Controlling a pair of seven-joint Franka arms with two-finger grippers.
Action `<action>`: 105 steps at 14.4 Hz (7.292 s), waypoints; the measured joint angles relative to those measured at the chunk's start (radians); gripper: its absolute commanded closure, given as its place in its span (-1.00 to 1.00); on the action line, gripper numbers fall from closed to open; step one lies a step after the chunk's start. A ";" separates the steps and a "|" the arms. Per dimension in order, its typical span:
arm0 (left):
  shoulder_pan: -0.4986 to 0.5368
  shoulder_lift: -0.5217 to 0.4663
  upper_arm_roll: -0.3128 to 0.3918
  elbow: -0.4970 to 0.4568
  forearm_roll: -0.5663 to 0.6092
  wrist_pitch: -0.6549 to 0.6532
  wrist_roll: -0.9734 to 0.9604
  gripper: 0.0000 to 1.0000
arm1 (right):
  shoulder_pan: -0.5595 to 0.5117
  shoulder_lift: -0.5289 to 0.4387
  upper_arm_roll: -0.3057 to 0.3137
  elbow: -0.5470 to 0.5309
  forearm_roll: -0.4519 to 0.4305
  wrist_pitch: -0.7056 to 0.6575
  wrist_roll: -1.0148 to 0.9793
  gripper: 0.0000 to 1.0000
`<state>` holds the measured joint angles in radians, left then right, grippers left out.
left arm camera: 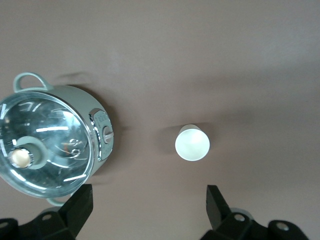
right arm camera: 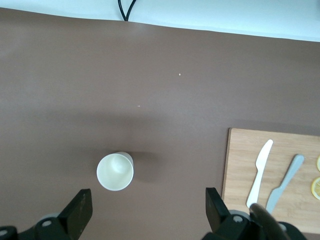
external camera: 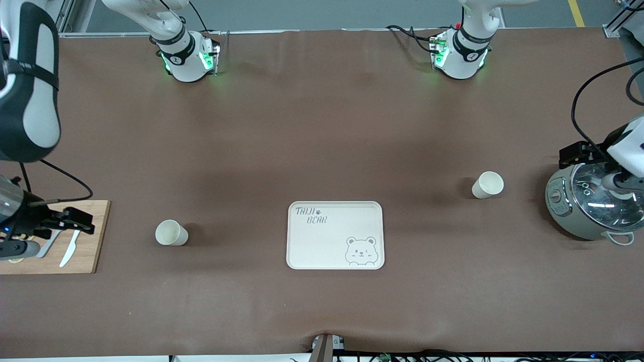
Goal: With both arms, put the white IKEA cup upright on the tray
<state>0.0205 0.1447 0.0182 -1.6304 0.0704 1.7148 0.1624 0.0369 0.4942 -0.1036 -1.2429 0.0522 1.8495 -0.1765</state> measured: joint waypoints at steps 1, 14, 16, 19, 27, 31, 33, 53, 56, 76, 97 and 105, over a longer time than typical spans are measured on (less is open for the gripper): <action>0.012 -0.022 0.000 -0.074 -0.007 0.058 0.009 -1.00 | 0.001 0.011 0.000 -0.006 0.002 0.015 -0.003 -1.00; 0.131 -0.142 -0.002 -0.633 -0.079 0.567 0.168 -1.00 | -0.018 0.170 -0.005 -0.022 0.061 0.203 -0.164 -1.00; 0.130 -0.132 -0.010 -0.654 -0.099 0.617 0.168 -1.00 | -0.016 0.184 -0.003 -0.026 0.062 0.206 -0.178 -1.00; 0.128 -0.100 -0.041 -0.688 -0.148 0.725 0.167 -1.00 | -0.012 0.190 0.000 -0.061 0.063 0.227 -0.186 -1.00; 0.128 -0.003 -0.063 -0.736 -0.161 0.852 0.167 -1.00 | -0.012 0.147 0.004 -0.184 0.065 0.264 -0.199 -1.00; 0.128 0.032 -0.067 -0.737 -0.161 0.882 0.166 -1.00 | -0.011 0.090 0.018 -0.288 0.071 0.331 -0.203 -1.00; 0.128 0.047 -0.068 -0.737 -0.161 0.901 0.166 -1.00 | -0.006 0.064 0.025 -0.358 0.073 0.398 -0.203 -1.00; 0.129 0.142 -0.115 -0.738 -0.161 1.034 0.139 1.00 | 0.014 0.037 0.045 -0.552 0.079 0.634 -0.206 -1.00; 0.127 0.143 -0.125 -0.738 -0.161 1.034 0.132 1.00 | 0.014 0.037 0.045 -0.557 0.079 0.654 -0.206 -1.00; -0.297 0.232 -0.141 -0.414 -0.109 0.812 -0.636 1.00 | 0.018 0.103 0.047 -0.581 0.079 0.787 -0.230 -1.00; -0.492 0.578 -0.138 0.087 0.023 0.636 -1.068 1.00 | 0.042 0.117 0.050 -0.580 0.082 0.816 -0.238 0.99; -0.505 0.610 -0.133 0.106 0.123 0.688 -1.157 1.00 | 0.049 0.112 0.051 -0.568 0.082 0.790 -0.225 1.00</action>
<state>-0.4845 0.7544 -0.1149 -1.5244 0.1932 2.4024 -0.9942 0.0855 0.6059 -0.0530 -1.8111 0.1343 2.6396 -0.4016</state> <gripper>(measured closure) 0.965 0.956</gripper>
